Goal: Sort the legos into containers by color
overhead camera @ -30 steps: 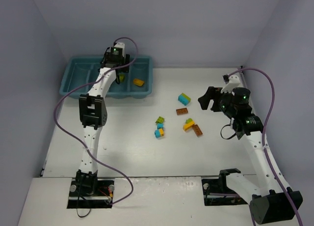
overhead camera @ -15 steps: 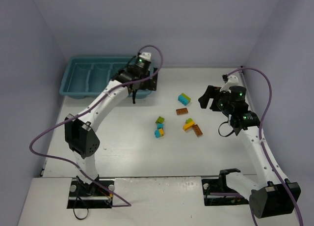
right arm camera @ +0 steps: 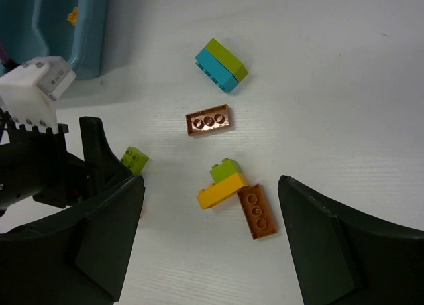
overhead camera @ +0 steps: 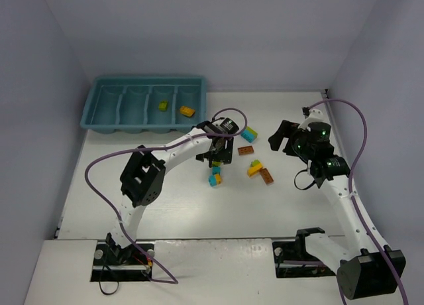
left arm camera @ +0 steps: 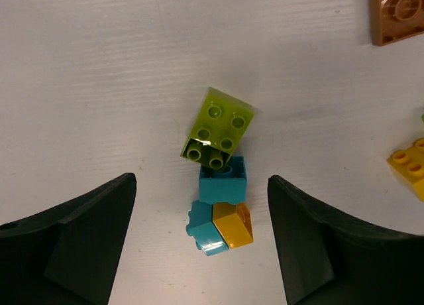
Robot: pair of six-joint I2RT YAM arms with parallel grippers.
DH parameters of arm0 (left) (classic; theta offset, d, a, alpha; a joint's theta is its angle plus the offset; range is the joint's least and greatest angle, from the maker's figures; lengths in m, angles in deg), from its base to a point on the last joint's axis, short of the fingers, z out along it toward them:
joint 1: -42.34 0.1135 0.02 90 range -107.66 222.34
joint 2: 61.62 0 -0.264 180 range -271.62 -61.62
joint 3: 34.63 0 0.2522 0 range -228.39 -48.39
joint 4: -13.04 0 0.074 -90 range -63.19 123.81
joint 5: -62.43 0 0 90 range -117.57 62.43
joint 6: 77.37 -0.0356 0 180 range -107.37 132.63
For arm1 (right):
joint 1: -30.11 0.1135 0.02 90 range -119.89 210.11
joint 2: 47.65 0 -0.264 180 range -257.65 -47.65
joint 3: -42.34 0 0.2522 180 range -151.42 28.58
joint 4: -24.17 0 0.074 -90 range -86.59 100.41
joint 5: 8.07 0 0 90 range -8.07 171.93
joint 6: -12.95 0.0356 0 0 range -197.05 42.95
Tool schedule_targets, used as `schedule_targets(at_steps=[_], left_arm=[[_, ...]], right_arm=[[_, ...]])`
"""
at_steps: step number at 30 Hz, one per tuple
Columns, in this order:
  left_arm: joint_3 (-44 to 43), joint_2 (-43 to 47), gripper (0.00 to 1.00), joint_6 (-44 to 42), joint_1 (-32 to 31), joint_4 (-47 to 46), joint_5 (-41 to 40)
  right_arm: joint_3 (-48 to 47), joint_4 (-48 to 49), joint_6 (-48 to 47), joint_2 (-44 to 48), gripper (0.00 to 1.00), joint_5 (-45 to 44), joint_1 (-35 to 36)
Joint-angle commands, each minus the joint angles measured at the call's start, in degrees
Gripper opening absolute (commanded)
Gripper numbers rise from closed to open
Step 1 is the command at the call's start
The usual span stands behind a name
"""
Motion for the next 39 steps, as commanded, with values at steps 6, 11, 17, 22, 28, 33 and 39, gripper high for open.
schedule_targets(at_steps=[6, 11, 17, 22, 28, 33, 39], left_arm=[[0.7, 0.7, 0.7, 7.5, -2.1, 0.7, -0.3], [1.5, -1.6, 0.67, 8.4, -2.3, 0.7, 0.5], [1.1, -3.2, 0.5, 7.9, -2.3, 0.7, -1.3], [1.2, -1.6, 0.22, 6.6, -2.3, 0.1, -4.8], [0.6, 7.6, 0.0, 1.0, -1.7, 2.5, -11.7], [2.5, 16.5, 0.0, -9.2, 3.5, -2.4, -16.6], [1.8, 19.1, 0.0, -22.9, 16.7, -12.9, -15.0]], right_arm=[[1.5, 2.9, 1.7, 3.9, 0.79, 0.5, -0.1], [2.1, 2.9, 2.0, 4.1, 0.79, 1.0, -0.1], [2.4, 2.7, 2.0, 4.7, 0.79, 1.2, -0.1], [2.7, 2.6, 2.1, 4.7, 0.79, 1.2, -0.1], [1.9, 2.5, 1.8, 4.3, 0.79, 1.3, -0.1], [0.5, 2.6, 1.1, 2.9, 0.79, 1.6, -0.1], [-0.6, 2.6, 0.0, 0.8, 0.79, 1.6, -0.1]])
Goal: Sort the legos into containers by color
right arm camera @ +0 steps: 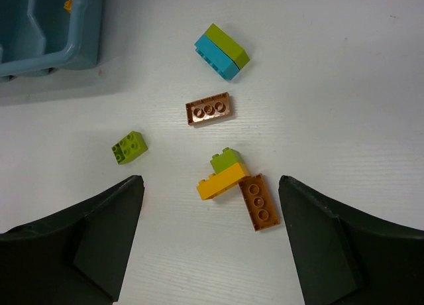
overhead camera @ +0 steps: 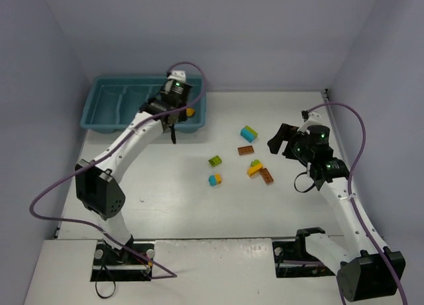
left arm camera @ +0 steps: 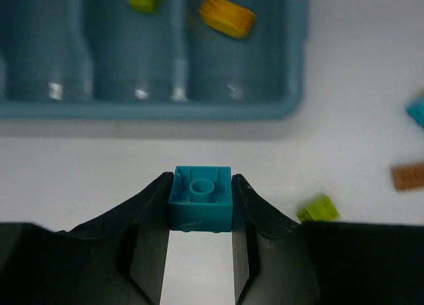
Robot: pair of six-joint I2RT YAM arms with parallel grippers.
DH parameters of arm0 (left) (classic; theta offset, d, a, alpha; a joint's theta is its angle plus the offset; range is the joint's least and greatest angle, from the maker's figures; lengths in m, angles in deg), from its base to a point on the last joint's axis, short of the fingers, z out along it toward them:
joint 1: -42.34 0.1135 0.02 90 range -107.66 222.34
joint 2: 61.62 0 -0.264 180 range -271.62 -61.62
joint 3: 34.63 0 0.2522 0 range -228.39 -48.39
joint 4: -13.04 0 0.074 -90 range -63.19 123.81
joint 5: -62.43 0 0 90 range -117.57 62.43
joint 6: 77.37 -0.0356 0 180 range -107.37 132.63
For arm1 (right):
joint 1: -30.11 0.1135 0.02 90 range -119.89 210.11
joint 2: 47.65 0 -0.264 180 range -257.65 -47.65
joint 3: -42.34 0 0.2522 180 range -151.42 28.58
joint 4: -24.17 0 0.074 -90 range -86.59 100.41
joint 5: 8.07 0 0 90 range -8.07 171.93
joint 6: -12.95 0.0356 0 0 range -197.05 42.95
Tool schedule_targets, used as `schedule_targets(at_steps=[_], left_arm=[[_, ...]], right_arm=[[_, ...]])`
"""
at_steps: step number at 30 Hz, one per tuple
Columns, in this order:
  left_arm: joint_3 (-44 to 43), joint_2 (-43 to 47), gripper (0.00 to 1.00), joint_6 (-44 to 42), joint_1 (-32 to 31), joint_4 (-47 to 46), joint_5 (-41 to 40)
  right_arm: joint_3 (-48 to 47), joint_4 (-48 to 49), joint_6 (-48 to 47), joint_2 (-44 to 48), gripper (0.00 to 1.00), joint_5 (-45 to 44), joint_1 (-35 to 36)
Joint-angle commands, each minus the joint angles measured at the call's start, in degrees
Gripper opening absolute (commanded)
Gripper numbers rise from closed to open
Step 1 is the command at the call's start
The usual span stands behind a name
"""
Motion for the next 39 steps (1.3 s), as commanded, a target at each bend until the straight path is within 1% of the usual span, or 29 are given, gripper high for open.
schedule_targets(at_steps=[1, 2, 4, 5, 8, 11, 13, 16, 18, 22, 24, 26, 28, 29, 30, 31, 33, 34, 36, 37, 39], left_arm=[[-3.3, -1.7, 0.0, -11.3, 7.7, -6.3, -3.6], [-4.1, -2.5, 0.0, -12.7, 10.8, -9.3, -3.6], [-6.6, -5.1, 0.0, -15.8, 13.4, -12.7, -3.7], [-7.5, -6.2, 0.0, -16.6, 15.8, -15.5, -3.4], [-12.1, -11.1, 0.0, -18.7, 19.7, -19.7, -2.9], [-17.3, -15.8, 0.0, -18.9, 22.7, -21.7, -1.7], [-18.7, -18.3, 0.0, -18.9, 24.0, -23.3, -1.2], [-19.7, -20.7, 0.0, -19.7, 26.2, -28.7, 0.5], [-21.3, -23.0, 0.0, -19.6, 27.6, -29.4, 2.8], [-23.9, -26.4, 0.0, -19.9, 29.2, -30.0, 3.9], [-24.1, -27.8, 0.07, -20.6, 29.6, -31.0, 4.9], [-24.6, -28.7, 0.1, -20.8, 30.3, -32.0, 5.9], [-25.8, -30.5, 0.17, -20.5, 31.0, -32.1, 6.9], [-26.0, -31.5, 0.19, -20.4, 31.1, -32.2, 7.0], [-26.0, -31.7, 0.23, -20.3, 31.3, -32.6, 7.2], [-26.0, -32.1, 0.32, -20.3, 31.6, -33.3, 8.1], [-26.7, -33.0, 0.41, -20.6, 31.6, -34.1, 8.5], [-27.2, -33.4, 0.47, -20.6, 31.9, -34.1, 8.6], [-28.1, -34.4, 0.49, -20.4, 32.3, -34.0, 8.9], [-28.6, -34.7, 0.53, -20.1, 32.5, -34.1, 9.5], [-28.7, -34.6, 0.56, -19.6, 32.7, -34.3, 9.7]], right_arm=[[-3.2, 2.6, -0.9, -1.2, 0.79, 1.0, -0.1], [-3.2, 2.7, -1.1, -1.3, 0.79, 0.9, -0.1], [-3.2, 2.8, -1.3, -1.4, 0.8, 0.7, -0.1], [-3.2, 2.9, -1.4, -1.8, 0.8, 0.7, -0.1], [-3.3, 2.8, -1.5, -2.5, 0.8, 0.7, -0.1], [-3.4, 2.8, -1.0, -2.6, 0.8, 1.1, -0.1], [-3.3, 2.7, -1.0, -2.8, 0.8, 1.5, -0.1], [-3.3, 2.7, -0.9, -2.9, 0.8, 1.6, -0.2], [-3.4, 2.7, -0.1, -2.9, 0.8, 1.5, -0.1], [-3.5, 2.7, 0.9, -3.4, 0.8, 1.9, -0.1], [-3.1, 2.7, 1.5, -3.0, 0.8, 2.3, -0.1], [-2.5, 2.7, 2.0, -2.6, 0.8, 2.3, -0.1], [-2.1, 2.7, 2.1, -2.2, 0.8, 2.4, -0.1], [-2.0, 2.7, 2.1, -2.1, 0.8, 2.2, -0.1], [-1.8, 2.6, 2.1, -2.0, 0.8, 1.9, -0.1], [-1.8, 2.5, 2.1, -1.9, 0.8, 1.6, -0.1], [-1.7, 2.3, 2.2, -1.6, 0.8, 1.1, -0.1], [-1.7, 2.3, 2.3, -1.6, 0.8, 1.1, -0.1], [-1.6, 2.2, 2.3, -1.6, 0.8, 1.1, -0.1], [-1.6, 2.1, 2.3, -1.6, 0.8, 1.2, -0.1], [-1.7, 2.1, 2.2, -1.6, 0.8, 0.9, -0.1]])
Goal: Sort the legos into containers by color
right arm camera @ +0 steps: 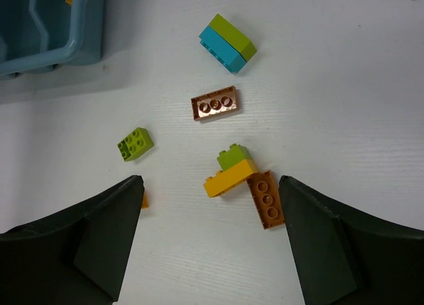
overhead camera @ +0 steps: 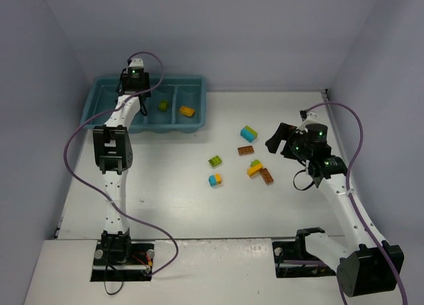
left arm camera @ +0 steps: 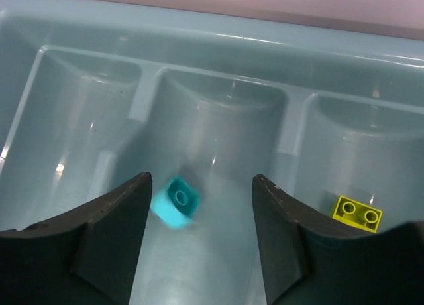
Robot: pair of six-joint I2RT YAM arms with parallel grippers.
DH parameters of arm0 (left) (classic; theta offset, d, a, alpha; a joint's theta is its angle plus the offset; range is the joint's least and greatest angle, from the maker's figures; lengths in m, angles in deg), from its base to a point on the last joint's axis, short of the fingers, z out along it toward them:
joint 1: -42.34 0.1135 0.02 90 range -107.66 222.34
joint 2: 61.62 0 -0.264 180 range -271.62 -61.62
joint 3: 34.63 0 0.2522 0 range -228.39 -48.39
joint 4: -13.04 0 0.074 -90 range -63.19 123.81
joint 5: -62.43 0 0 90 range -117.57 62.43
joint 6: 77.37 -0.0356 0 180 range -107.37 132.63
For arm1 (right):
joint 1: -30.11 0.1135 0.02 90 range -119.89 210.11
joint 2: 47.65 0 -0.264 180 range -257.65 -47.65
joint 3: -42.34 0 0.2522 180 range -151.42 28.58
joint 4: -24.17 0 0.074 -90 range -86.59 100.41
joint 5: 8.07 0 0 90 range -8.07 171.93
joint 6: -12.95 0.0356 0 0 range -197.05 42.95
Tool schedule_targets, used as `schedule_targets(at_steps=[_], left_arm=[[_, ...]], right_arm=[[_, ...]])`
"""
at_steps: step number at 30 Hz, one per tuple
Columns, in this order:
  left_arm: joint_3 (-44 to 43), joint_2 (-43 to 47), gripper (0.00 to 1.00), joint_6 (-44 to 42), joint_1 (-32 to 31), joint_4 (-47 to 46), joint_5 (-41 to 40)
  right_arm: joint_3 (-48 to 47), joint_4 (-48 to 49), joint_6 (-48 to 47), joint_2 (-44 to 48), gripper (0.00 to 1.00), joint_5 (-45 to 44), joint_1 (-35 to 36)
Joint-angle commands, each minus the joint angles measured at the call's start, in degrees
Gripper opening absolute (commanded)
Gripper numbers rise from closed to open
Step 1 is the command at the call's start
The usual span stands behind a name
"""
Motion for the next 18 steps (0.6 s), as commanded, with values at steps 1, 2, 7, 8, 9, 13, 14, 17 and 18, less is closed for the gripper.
schedule_targets(at_steps=[1, 2, 7, 8, 9, 13, 14, 17, 18], left_arm=[[-4.0, 3.3, 0.57, 0.6, 1.1, -4.4, 1.3], [-4.1, 3.6, 0.6, 0.7, 1.2, -4.4, 1.7], [-2.8, 9.0, 0.61, 1.8, 0.7, -1.5, 9.5], [-1.0, 10.2, 0.61, 2.1, 0.1, -0.9, 13.0], [-0.1, 11.5, 0.61, 2.2, -0.4, -0.4, 15.7], [2.9, 17.2, 0.61, 0.9, -5.2, 4.4, 23.3], [3.4, 17.8, 0.61, 0.6, -6.5, 6.5, 24.3], [5.6, 19.3, 0.61, -0.9, -12.2, 9.6, 29.2], [6.9, 19.3, 0.61, -1.5, -15.0, 10.1, 32.1]], right_arm=[[-1.2, 2.0, 0.6, 1.2, 0.8, -0.7, -0.1], [-1.3, 2.0, 0.5, 1.2, 0.8, -0.7, -0.1], [-1.9, 1.9, -0.2, 0.9, 0.8, -0.8, -0.1], [-2.0, 1.9, -0.5, 0.7, 0.8, -1.0, -0.1], [-2.1, 1.9, -0.6, 0.8, 0.8, -1.1, -0.1], [-2.8, 2.0, -1.5, 0.5, 0.8, -1.5, -0.1], [-2.9, 2.0, -1.7, 0.5, 0.8, -1.5, -0.2], [-2.6, 1.9, -1.8, 0.9, 0.8, -1.1, -0.1], [-2.5, 1.9, -1.7, 1.0, 0.8, -0.9, -0.2]])
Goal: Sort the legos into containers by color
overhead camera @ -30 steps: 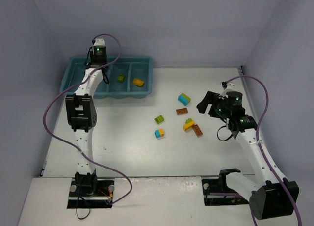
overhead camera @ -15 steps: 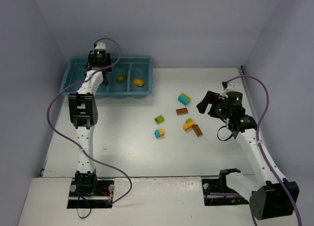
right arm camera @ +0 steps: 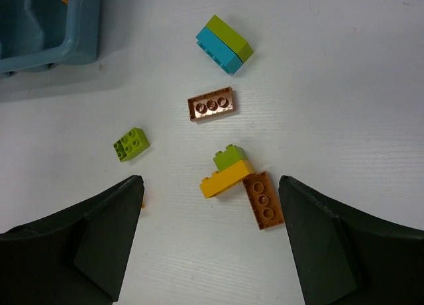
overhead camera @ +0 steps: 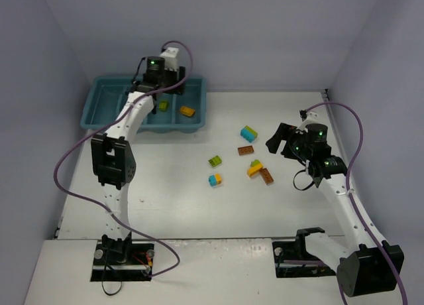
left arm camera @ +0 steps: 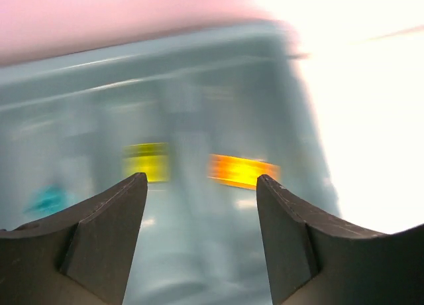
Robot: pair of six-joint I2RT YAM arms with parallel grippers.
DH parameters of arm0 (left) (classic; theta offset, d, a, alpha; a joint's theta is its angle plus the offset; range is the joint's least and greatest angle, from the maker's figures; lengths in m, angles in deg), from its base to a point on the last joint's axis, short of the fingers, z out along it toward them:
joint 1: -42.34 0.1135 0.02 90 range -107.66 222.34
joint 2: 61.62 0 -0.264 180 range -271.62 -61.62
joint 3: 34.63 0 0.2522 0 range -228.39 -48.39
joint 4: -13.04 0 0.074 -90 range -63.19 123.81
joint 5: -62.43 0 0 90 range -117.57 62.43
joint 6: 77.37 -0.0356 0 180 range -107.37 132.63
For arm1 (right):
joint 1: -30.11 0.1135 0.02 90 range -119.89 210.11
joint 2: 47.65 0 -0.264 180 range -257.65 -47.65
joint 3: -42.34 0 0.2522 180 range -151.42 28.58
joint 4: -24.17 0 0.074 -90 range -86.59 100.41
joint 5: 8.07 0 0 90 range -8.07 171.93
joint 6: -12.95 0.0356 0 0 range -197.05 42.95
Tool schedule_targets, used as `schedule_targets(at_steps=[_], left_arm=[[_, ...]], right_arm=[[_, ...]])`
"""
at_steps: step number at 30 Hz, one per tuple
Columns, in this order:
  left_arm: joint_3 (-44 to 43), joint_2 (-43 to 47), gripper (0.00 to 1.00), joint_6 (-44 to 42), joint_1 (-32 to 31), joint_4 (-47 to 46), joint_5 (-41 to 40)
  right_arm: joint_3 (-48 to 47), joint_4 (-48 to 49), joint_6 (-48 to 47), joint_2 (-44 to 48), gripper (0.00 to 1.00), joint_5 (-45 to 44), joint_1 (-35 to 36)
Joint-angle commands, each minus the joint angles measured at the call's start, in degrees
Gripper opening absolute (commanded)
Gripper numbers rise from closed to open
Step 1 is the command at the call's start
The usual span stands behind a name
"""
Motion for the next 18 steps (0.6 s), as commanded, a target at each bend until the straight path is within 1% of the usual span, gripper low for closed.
schedule_targets(at_steps=[1, 3, 4, 6, 7, 8, 10, 13, 14, 18], left_arm=[[1.9, 4.2, 0.61, -3.6, -8.0, 3.1, 11.1], [2.9, 2.9, 0.61, -5.1, -10.5, 3.8, 14.0], [2.8, 2.2, 0.61, -5.7, -12.7, 5.1, 14.4], [1.4, 0.4, 0.61, -6.8, -15.0, 7.8, 14.5], [-0.7, -1.5, 0.61, -9.2, -18.1, 9.6, 13.0], [-1.5, -2.3, 0.61, -12.4, -19.6, 12.8, 11.5], [-1.3, -3.2, 0.6, -14.6, -23.2, 13.1, 9.0], [0.0, -3.8, 0.59, -14.2, -24.7, 11.1, 11.7], [-0.4, -4.3, 0.58, -14.2, -25.8, 11.3, 12.8], [-2.3, -7.4, 0.57, -16.4, -29.2, 12.6, 12.7]], right_arm=[[-2.4, 2.0, -0.9, 1.4, 0.8, -0.2, -0.1], [-1.8, 2.1, -0.5, 1.9, 0.8, 0.1, -0.2], [-1.6, 2.1, -0.4, 2.3, 0.8, 0.3, -0.1], [-1.3, 2.1, -0.1, 2.6, 0.8, 0.8, -0.1], [-1.1, 2.1, 0.0, 2.6, 0.8, 1.1, -0.1], [-1.0, 2.0, -0.1, 2.7, 0.8, 1.5, -0.1], [-0.7, 2.0, -0.1, 2.9, 0.8, 1.8, -0.1], [-0.5, 2.1, 0.4, 3.0, 0.8, 2.2, -0.1], [-0.6, 2.1, 0.6, 3.0, 0.8, 2.4, -0.1], [-0.8, 2.1, 1.0, 3.3, 0.8, 3.1, -0.1]])
